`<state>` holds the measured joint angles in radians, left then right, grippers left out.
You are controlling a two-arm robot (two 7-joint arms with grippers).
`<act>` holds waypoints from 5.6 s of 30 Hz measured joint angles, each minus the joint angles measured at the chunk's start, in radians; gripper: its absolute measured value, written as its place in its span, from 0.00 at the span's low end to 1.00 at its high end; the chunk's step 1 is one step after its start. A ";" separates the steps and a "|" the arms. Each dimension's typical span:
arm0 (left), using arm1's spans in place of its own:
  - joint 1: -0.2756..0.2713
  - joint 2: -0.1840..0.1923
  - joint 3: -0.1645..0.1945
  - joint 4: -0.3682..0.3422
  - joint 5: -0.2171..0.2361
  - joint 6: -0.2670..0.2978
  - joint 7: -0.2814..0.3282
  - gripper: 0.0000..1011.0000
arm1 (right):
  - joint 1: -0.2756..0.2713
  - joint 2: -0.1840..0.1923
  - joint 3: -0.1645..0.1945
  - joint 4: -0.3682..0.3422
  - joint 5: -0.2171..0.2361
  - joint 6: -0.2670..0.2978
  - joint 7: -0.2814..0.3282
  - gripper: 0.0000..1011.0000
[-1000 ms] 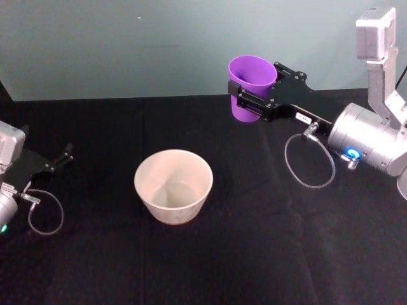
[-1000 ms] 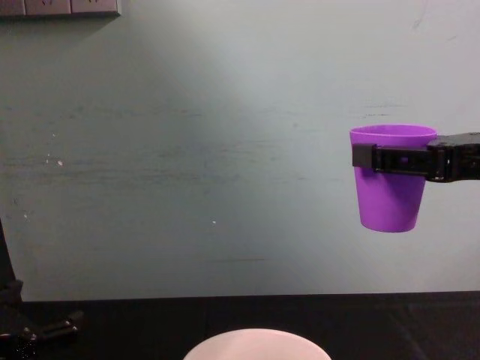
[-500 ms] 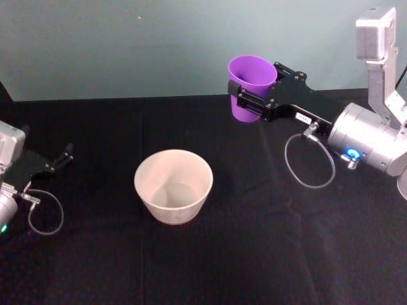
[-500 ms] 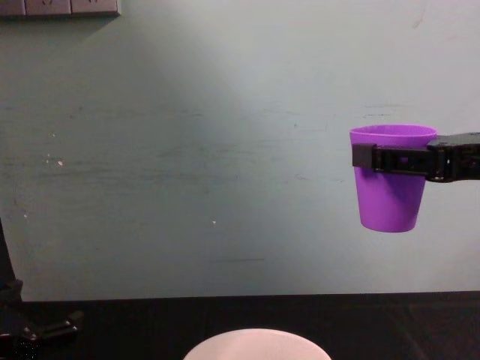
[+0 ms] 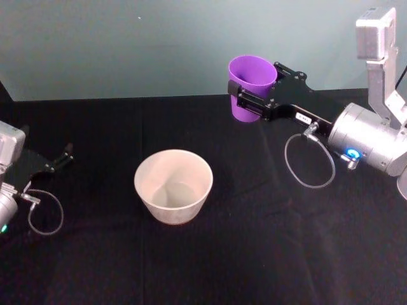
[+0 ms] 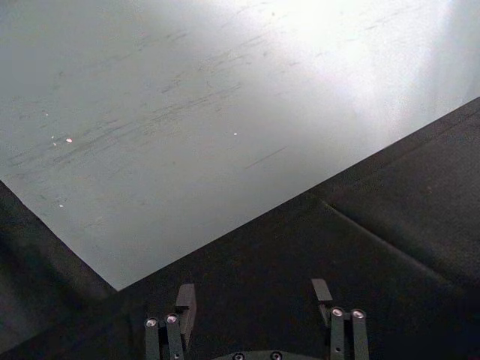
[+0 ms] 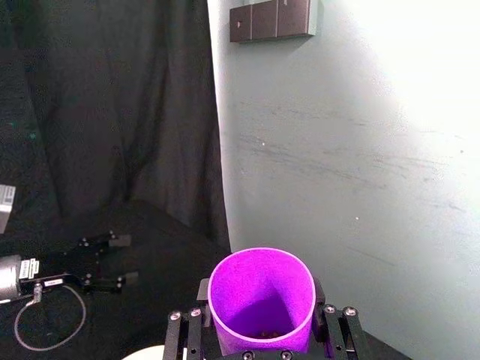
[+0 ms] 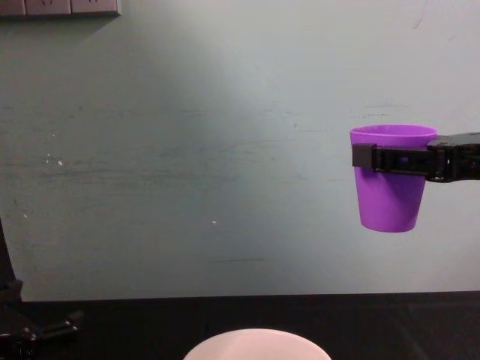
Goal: Pick up the cup and pour the mung beans from the cup into the bowl.
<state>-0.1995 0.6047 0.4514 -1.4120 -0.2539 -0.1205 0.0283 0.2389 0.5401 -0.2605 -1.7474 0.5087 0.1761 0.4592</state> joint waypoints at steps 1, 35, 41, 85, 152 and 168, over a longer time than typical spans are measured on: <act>0.000 0.000 0.000 0.000 0.000 0.000 0.000 0.99 | 0.000 0.000 0.000 0.000 0.000 0.000 0.000 0.73; 0.000 0.000 0.000 0.000 0.000 0.000 0.000 0.99 | 0.000 0.000 0.000 0.000 0.000 0.000 0.000 0.73; 0.000 0.000 0.000 0.000 0.000 0.000 0.000 0.99 | 0.000 0.000 0.000 0.000 0.000 0.000 0.000 0.73; 0.000 0.000 0.000 0.000 0.000 0.000 0.000 0.99 | 0.000 0.000 0.000 0.000 0.000 0.000 0.000 0.72; 0.000 0.000 0.000 0.000 0.000 0.000 0.000 0.99 | 0.195 0.076 -0.362 0.076 -0.676 -0.049 -0.109 0.73; 0.000 0.000 0.000 0.000 0.000 0.000 0.000 0.99 | 0.226 0.090 -0.464 0.043 -0.987 -0.022 -0.159 0.72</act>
<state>-0.1995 0.6047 0.4514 -1.4120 -0.2539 -0.1206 0.0283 0.4649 0.6296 -0.7247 -1.7041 -0.4780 0.1539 0.3002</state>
